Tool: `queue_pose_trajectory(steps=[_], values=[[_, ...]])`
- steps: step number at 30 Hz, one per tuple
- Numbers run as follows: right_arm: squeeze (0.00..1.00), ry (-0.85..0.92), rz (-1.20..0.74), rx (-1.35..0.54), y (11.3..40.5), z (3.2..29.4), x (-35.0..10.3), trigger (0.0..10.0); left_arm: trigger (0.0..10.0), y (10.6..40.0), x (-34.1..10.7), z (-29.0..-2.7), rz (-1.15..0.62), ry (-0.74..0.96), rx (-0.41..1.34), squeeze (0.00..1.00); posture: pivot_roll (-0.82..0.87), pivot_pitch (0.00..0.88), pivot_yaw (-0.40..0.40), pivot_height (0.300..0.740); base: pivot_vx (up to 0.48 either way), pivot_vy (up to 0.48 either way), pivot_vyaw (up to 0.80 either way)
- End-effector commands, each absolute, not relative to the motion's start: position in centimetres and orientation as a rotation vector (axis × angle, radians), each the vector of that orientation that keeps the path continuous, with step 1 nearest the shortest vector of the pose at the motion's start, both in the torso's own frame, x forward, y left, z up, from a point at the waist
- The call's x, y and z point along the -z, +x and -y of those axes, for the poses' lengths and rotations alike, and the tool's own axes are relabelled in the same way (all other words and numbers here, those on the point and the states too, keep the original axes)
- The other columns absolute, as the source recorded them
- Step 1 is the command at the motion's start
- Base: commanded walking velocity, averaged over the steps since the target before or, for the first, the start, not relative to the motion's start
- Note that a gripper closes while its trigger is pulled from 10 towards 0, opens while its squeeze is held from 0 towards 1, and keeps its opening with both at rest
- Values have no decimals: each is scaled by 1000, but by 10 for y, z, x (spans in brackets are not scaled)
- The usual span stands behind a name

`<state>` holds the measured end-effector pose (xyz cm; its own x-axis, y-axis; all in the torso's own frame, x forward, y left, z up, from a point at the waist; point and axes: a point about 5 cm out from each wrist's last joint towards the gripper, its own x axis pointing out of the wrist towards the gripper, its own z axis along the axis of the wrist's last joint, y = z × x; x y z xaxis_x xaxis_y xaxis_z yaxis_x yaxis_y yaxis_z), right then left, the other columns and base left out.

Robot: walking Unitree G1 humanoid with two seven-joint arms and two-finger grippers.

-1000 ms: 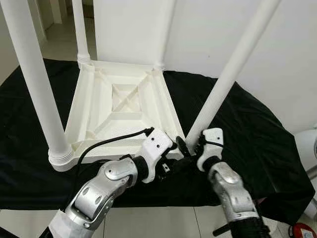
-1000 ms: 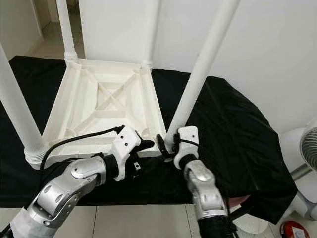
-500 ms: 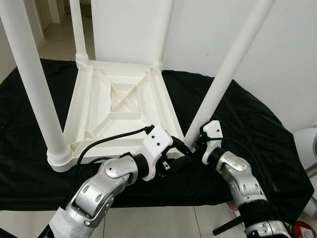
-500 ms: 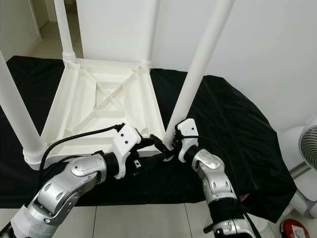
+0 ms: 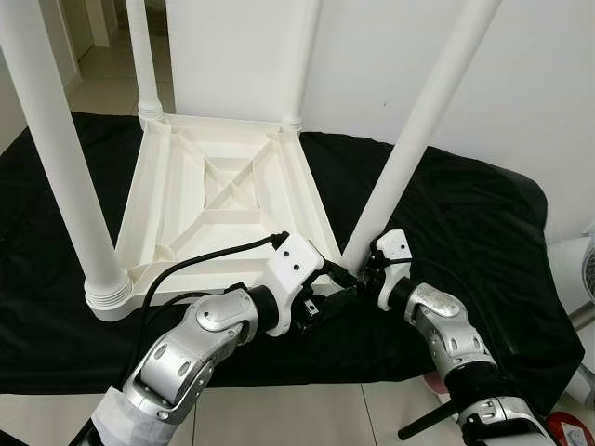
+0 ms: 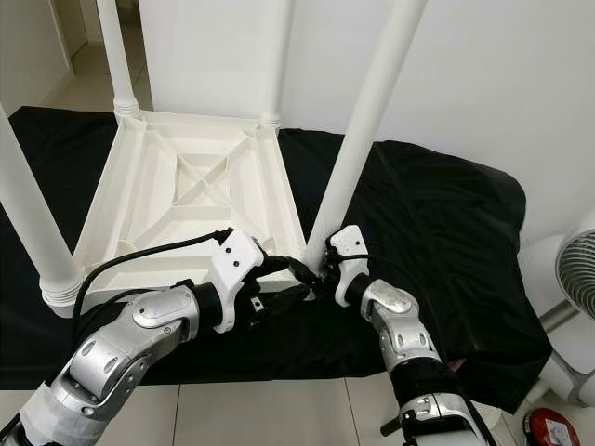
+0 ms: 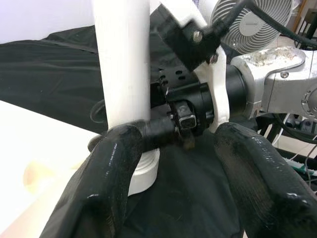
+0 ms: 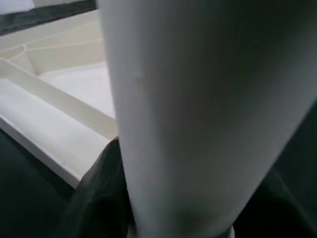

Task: Building children table

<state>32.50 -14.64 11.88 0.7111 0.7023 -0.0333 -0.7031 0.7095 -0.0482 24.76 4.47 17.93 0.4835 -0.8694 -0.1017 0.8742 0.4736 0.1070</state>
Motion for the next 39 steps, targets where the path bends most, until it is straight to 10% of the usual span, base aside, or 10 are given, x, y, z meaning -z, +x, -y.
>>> queue_pose_trajectory(steps=[1, 8, 9, 32, 39], values=[[0, -70, -38, -803, 323, 147, -113, 0, 10000, 245, -179, -42, -44, 151, 1094, 0, 27, 0, -124, 740, 0, 0, 0], [0, -24, -39, -805, 319, 147, -107, 0, 10000, 245, -179, -41, -46, 148, 1100, 0, 20, 0, -120, 740, 0, 0, 0], [0, -8, -40, -783, 318, 147, -106, 10000, 10000, 245, -178, -41, -47, 147, 1101, 0, 18, 0, -120, 740, 0, 0, 0], [0, 91, -120, 59, 298, 142, -100, 10000, 10000, 249, -178, -36, -29, 141, 1098, 0, 10, 0, -152, 740, 0, 0, 0], [0, 107, -86, 45, 294, 129, -108, 10000, 10000, 248, -178, -37, -28, 145, 1101, 0, 19, 0, -152, 740, 0, 0, 0]])
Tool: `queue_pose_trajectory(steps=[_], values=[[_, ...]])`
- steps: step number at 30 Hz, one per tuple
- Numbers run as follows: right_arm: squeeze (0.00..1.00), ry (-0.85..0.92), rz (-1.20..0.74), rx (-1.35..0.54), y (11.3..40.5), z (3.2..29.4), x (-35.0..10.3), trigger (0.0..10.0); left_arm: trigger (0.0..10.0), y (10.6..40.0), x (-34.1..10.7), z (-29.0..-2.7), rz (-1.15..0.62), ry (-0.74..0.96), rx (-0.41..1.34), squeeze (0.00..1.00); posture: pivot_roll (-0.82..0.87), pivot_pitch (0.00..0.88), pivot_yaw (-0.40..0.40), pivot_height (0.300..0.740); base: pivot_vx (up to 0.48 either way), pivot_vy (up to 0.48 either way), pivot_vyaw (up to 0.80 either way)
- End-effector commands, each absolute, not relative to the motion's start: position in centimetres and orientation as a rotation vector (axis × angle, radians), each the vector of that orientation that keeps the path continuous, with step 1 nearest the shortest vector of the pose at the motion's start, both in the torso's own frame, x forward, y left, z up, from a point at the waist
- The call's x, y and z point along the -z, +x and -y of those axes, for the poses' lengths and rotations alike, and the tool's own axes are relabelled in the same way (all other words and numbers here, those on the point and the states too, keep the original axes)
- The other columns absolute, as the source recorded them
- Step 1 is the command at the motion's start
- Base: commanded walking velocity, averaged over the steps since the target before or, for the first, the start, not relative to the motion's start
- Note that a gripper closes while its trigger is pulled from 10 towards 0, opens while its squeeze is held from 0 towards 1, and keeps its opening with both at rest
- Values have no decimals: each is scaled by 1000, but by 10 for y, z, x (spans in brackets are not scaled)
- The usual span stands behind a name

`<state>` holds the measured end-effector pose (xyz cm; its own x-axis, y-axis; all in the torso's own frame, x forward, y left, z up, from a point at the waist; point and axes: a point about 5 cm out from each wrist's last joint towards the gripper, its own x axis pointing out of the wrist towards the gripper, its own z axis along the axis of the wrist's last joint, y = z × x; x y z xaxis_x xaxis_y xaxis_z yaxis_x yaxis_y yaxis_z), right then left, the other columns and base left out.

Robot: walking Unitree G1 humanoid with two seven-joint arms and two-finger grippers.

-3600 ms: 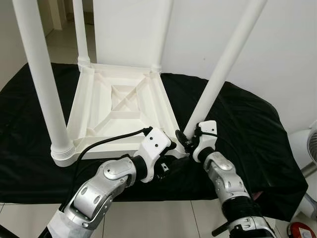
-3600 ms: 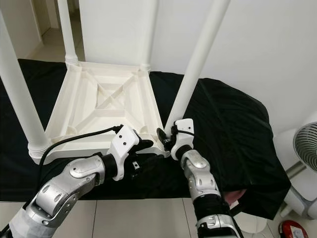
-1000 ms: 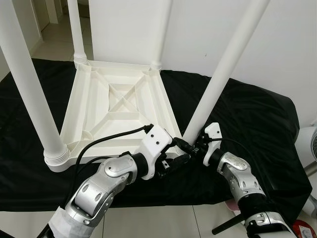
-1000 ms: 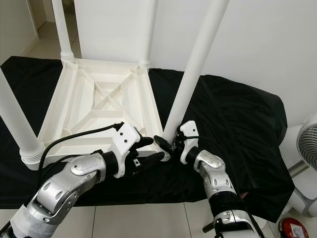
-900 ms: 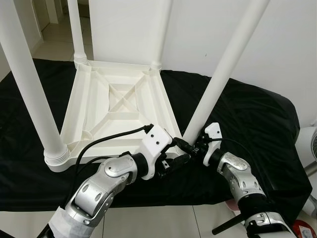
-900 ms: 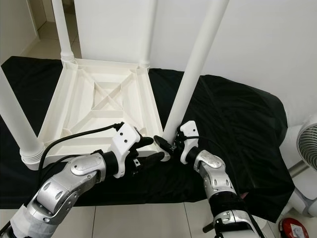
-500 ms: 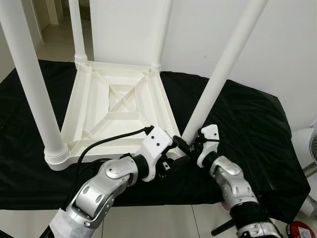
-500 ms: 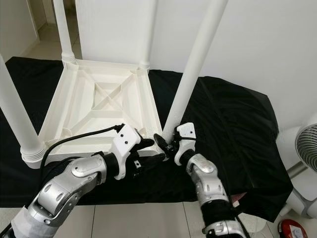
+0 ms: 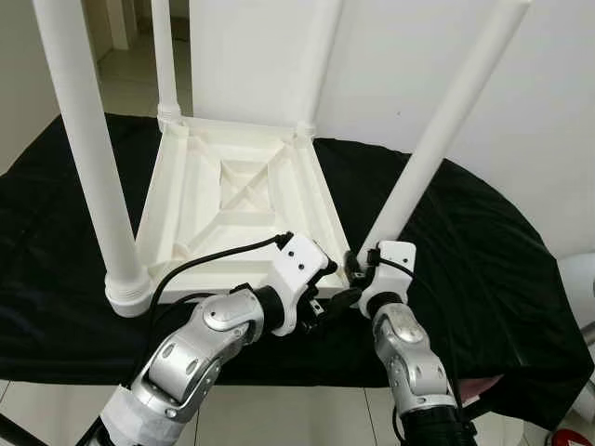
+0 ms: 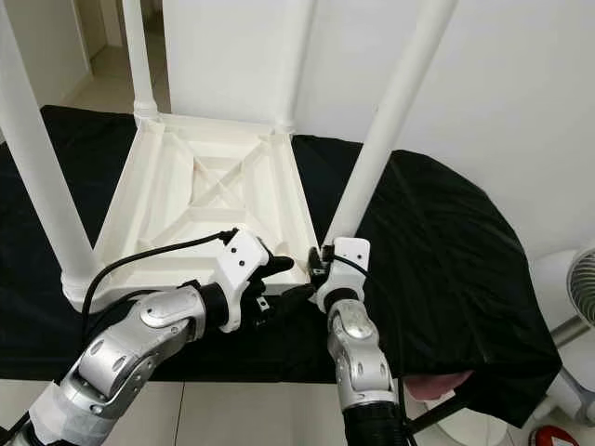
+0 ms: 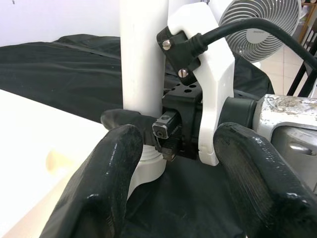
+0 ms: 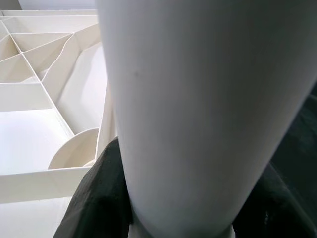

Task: Building children table

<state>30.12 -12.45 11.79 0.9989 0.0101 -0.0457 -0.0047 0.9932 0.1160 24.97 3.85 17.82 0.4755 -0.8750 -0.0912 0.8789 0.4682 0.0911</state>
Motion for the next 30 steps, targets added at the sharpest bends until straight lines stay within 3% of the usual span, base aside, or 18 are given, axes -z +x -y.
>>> queue_pose_trajectory(steps=[1, 7, 8, 9, 10, 17, 18, 19, 20, 30], values=[[0, 107, -86, 45, 294, 129, -108, 10000, 10000, 248, -178, -37, -28, 145, 1101, 0, 19, 0, -152, 740, 0, 0, 0], [0, 119, -68, 31, 296, 128, -114, 10000, 10000, 247, -178, -38, -31, 149, 1100, 0, 26, 0, -156, 740, 0, 0, 0], [655, 127, -66, 13, 296, 126, -114, 10000, 10000, 247, -178, -37, -30, 149, 1098, 0, 28, 0, -159, 740, 0, 0, 0], [655, 127, -66, 13, 296, 126, -114, 10000, 10000, 247, -178, -37, -30, 149, 1098, 0, 28, 0, -159, 740, 0, 0, 0], [1000, 127, -64, 3, 296, 124, -116, 10000, 10000, 248, -178, -37, -27, 150, 1097, 0, 29, 0, -159, 740, 0, 0, 0], [1000, 129, -45, -109, 295, 114, -121, 10000, 10000, 247, -179, -35, -22, 141, 1100, 0, 34, 0, -164, 740, 0, 0, 0], [886, 132, -39, -137, 295, 113, -122, 10000, 10000, 247, -178, -35, -23, 145, 1101, 0, 31, 0, -164, 740, 0, 0, 0], [694, 134, -35, -158, 294, 114, -123, 10000, 10000, 247, -178, -35, -25, 143, 1102, 0, 32, 0, -165, 740, 0, 0, 0], [0, 132, -32, -171, 294, 115, -124, 10000, 10000, 247, -178, -35, -26, 145, 1103, 0, 32, 0, -168, 740, 0, 0, 0], [0, 54, 36, -347, 291, 148, -134, 10000, 10000, 246, -176, -35, -29, 149, 1114, 0, 8, 0, -157, 740, 0, 0, 0]])
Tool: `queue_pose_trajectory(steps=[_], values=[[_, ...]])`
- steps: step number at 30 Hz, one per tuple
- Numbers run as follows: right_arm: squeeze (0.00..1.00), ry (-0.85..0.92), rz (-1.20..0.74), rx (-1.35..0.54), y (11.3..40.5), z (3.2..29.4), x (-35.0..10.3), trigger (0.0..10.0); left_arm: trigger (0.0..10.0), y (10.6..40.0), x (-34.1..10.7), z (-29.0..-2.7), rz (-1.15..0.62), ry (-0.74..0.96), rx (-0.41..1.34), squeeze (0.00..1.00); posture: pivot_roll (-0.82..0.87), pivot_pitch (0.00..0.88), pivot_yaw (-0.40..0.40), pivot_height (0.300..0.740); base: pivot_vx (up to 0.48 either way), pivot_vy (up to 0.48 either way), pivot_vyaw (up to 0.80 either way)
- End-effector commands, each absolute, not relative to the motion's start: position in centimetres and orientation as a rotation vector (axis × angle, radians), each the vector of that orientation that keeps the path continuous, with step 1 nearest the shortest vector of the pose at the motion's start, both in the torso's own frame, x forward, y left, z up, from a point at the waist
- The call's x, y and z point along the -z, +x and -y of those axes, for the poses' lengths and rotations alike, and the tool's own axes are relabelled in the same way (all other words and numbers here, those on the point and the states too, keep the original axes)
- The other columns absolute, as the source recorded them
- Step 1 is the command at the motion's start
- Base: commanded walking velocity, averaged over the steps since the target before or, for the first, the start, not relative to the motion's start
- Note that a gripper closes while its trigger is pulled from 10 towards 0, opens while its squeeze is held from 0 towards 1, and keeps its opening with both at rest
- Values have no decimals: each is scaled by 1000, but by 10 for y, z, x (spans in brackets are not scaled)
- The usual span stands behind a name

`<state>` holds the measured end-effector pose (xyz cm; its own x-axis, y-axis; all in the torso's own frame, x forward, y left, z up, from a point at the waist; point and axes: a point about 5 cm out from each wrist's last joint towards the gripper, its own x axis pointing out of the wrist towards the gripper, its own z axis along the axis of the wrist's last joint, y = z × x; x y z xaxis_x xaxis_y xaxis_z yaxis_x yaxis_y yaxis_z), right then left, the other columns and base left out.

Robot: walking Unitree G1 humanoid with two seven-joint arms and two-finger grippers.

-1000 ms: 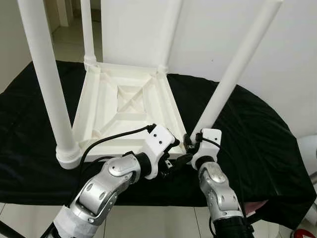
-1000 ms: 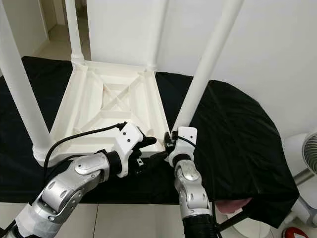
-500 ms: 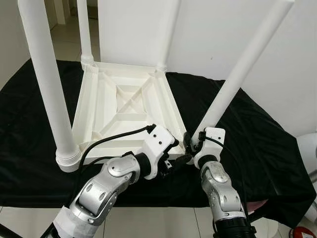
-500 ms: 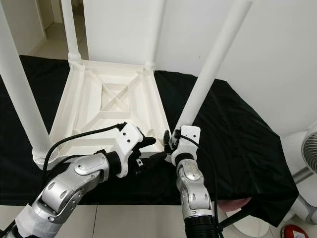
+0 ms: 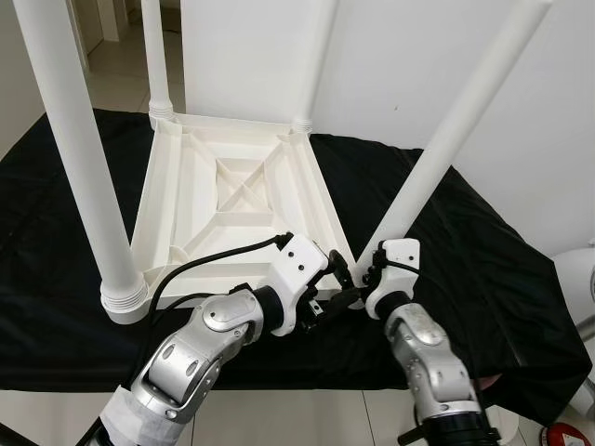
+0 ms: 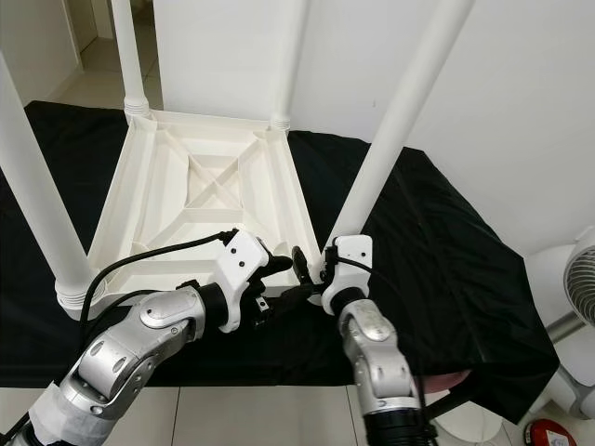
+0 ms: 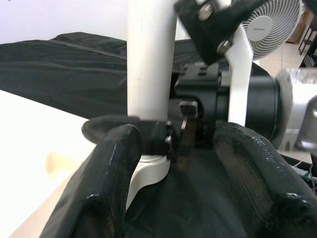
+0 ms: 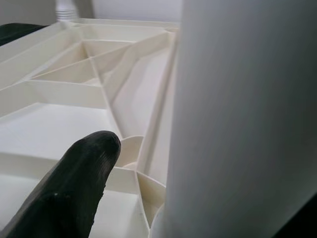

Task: Building children table

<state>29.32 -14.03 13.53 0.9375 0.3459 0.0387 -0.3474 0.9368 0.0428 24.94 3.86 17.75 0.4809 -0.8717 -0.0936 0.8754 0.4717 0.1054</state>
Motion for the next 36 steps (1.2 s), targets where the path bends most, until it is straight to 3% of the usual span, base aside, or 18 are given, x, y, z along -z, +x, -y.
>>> queue_pose_trajectory(steps=[1, 8, 17, 27, 28, 30, 31, 36], values=[[0, 41, 36, -377, 291, 152, -134, 10000, 10000, 246, -175, -35, -33, 156, 1114, 0, 9, 0, -152, 740, 0, 0, 0], [0, -16, 14, -505, 297, 168, -131, 10000, 10000, 245, -176, -35, -33, 147, 1128, 0, -4, 0, -141, 740, 0, 0, 0], [0, -20, -9, -704, 310, 164, -126, 10000, 10000, 247, -178, -36, -34, 156, 1135, 0, 8, 0, -124, 740, 0, 0, 0], [0, -28, -25, -754, 325, 159, -122, 9647, 10000, 249, -179, -35, -30, 164, 1134, 0, 23, 0, -124, 740, 0, 0, 0], [0, -22, -30, -758, 326, 159, -121, 2275, 10000, 249, -180, -36, -29, 165, 1132, 0, 30, 0, -127, 740, 0, 0, 0], [0, -18, -33, -761, 327, 159, -120, 2275, 10000, 249, -180, -36, -29, 165, 1130, 0, 32, 0, -128, 740, 0, 0, 0], [0, -6, -39, -771, 328, 160, -118, 0, 10000, 249, -180, -37, -30, 165, 1126, 0, 36, 0, -134, 740, 0, 0, 0], [0, 10, -47, -779, 327, 159, -114, 0, 10000, 248, -179, -37, -33, 163, 1123, 0, 35, 0, -133, 740, 0, 0, 0]])
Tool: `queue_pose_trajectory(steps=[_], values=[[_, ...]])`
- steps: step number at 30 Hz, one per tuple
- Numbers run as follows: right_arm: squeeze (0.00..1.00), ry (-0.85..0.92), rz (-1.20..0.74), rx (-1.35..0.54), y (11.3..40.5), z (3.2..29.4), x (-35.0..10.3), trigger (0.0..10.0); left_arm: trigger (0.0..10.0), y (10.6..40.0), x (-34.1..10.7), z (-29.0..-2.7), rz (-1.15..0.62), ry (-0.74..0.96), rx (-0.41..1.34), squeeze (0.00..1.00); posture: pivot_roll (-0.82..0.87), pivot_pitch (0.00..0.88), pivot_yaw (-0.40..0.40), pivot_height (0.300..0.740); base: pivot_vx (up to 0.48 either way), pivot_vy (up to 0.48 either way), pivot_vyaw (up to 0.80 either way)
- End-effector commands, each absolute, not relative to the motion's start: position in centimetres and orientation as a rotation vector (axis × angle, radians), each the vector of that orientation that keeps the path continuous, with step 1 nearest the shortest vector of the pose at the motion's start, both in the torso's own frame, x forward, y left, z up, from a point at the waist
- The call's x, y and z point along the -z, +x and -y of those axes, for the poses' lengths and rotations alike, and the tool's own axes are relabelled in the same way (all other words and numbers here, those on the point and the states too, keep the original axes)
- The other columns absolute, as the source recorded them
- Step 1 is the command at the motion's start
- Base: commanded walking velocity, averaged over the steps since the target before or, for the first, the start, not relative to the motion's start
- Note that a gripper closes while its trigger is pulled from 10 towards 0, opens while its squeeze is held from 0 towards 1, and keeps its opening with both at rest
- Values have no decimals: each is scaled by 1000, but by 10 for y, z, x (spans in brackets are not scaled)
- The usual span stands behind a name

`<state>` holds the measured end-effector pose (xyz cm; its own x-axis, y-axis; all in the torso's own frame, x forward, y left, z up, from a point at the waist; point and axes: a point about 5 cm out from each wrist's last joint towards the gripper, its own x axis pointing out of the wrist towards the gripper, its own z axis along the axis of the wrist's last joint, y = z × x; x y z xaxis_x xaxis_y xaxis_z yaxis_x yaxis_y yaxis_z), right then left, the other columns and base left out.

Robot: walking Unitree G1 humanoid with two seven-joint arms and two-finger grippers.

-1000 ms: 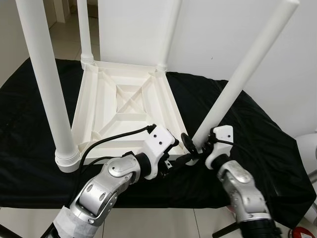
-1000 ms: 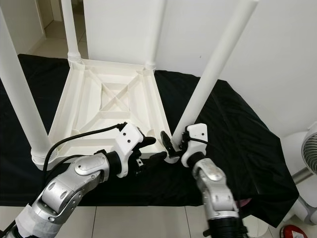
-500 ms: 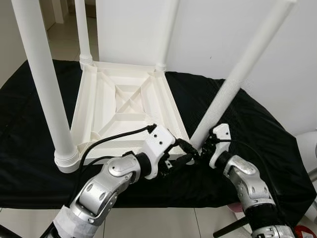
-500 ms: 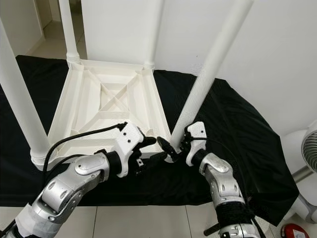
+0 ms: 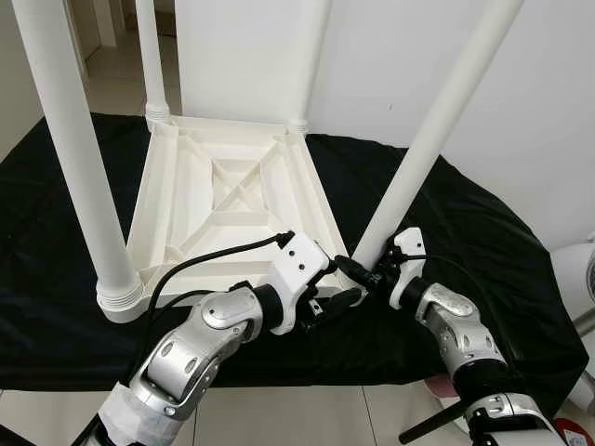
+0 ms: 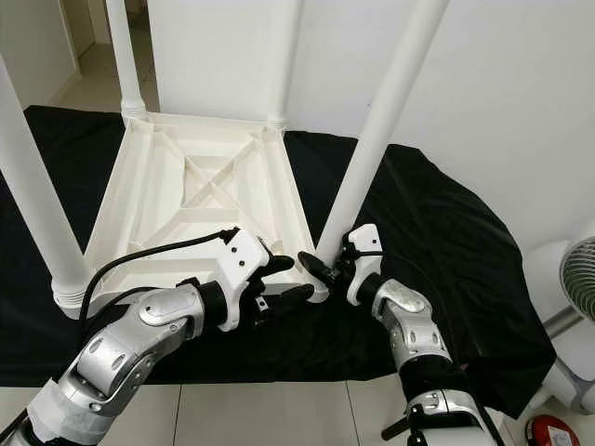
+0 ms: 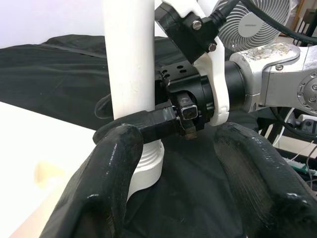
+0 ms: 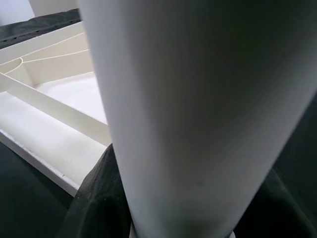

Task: Building children table

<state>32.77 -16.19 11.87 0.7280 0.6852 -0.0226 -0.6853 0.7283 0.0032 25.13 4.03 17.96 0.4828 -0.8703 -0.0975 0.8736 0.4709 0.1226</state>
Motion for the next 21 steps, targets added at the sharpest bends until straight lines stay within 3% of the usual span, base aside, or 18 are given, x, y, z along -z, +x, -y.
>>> queue_pose_trajectory(steps=[1, 3, 4, 7, 8, 19, 21], values=[[0, 12, -46, -784, 327, 159, -112, 0, 10000, 248, -179, -37, -34, 162, 1122, 0, 35, 0, -133, 740, 0, 0, 0], [0, 17, -46, -786, 326, 158, -111, 0, 10000, 248, -178, -37, -35, 162, 1123, 0, 33, 0, -134, 740, 0, 0, 0], [0, 21, -44, -775, 326, 158, -110, 706, 10000, 248, -178, -37, -37, 160, 1125, 0, 31, 0, -134, 740, 0, 0, 0], [0, 24, -43, -767, 325, 158, -109, 706, 10000, 248, -178, -37, -38, 160, 1125, 0, 31, 0, -134, 740, 0, 0, 0], [0, 39, -42, -748, 325, 157, -109, 10000, 10000, 248, -178, -37, -37, 159, 1126, 0, 29, 0, -135, 740, 0, 0, 0], [0, 36, -44, -515, 326, 147, -107, 10000, 10000, 249, -177, -36, -36, 160, 1132, 0, 25, 0, -129, 740, 0, 0, 0], [0, 74, -42, -372, 324, 139, -109, 10000, 10000, 250, -177, -36, -36, 163, 1134, 0, 25, 0, -128, 740, 0, 0, 0]])
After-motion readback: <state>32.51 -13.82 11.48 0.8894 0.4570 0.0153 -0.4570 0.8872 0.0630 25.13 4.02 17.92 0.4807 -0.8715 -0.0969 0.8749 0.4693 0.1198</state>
